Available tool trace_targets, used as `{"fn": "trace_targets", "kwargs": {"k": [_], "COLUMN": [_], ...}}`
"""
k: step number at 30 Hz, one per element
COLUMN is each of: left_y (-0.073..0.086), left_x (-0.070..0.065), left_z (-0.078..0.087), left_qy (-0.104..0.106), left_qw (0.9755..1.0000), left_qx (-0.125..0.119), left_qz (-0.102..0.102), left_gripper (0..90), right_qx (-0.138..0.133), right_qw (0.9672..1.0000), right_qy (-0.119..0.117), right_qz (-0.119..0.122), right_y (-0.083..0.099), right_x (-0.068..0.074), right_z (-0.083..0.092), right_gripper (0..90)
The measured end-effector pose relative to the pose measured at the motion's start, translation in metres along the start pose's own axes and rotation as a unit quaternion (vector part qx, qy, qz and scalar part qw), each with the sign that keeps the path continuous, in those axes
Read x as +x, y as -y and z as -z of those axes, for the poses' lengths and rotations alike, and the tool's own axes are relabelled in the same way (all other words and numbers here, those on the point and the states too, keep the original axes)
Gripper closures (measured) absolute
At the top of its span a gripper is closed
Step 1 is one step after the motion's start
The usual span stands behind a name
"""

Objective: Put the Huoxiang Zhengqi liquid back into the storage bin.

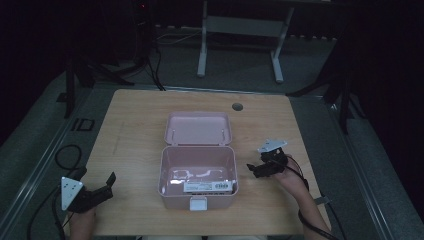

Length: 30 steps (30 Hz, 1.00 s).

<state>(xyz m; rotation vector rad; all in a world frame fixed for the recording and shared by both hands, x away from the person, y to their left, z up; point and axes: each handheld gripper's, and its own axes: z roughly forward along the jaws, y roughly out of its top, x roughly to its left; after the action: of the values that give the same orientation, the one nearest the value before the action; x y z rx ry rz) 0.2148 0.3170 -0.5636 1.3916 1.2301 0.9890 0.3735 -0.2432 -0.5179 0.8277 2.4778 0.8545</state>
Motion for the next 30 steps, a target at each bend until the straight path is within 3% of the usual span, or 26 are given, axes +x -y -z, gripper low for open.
{"fn": "trace_targets", "kwargs": {"k": [4, 8, 13, 20, 24, 30], "left_y": [0.0, 0.0, 0.0, 0.0, 0.0, 0.0], "left_x": [0.0, 0.0, 0.0, 0.0, 0.0, 0.0], "left_z": [0.0, 0.0, 0.0, 0.0, 0.0, 0.0], "left_qy": [0.0, 0.0, 0.0, -0.001, -0.001, -0.002], "left_qw": [1.0, 1.0, 1.0, 1.0, 1.0, 1.0], "left_qx": [0.0, 0.0, 0.0, 0.0, 0.0, 0.0], "left_qz": [0.0, 0.0, 0.001, 0.001, 0.001, 0.001], "left_gripper": [0.3, 0.3, 0.4, 0.4, 0.4, 0.3], "right_qx": [-0.031, -0.06, -0.07, -0.091, -0.112, -0.122], "right_qw": [0.9989, 0.9958, 0.9932, 0.9872, 0.9804, 0.9744], "right_qy": [0.022, 0.033, 0.047, 0.066, 0.075, 0.085], "right_qz": [-0.026, -0.061, -0.08, -0.113, -0.144, -0.169], "right_y": [0.01, 0.021, 0.032, 0.049, 0.06, 0.072], "right_x": [-0.003, -0.008, -0.011, -0.018, -0.024, -0.03], "right_z": [0.002, 0.005, 0.007, 0.012, 0.019, 0.025], "right_gripper": [12.2, 12.2, 12.2, 12.1, 12.2, 12.2]}}
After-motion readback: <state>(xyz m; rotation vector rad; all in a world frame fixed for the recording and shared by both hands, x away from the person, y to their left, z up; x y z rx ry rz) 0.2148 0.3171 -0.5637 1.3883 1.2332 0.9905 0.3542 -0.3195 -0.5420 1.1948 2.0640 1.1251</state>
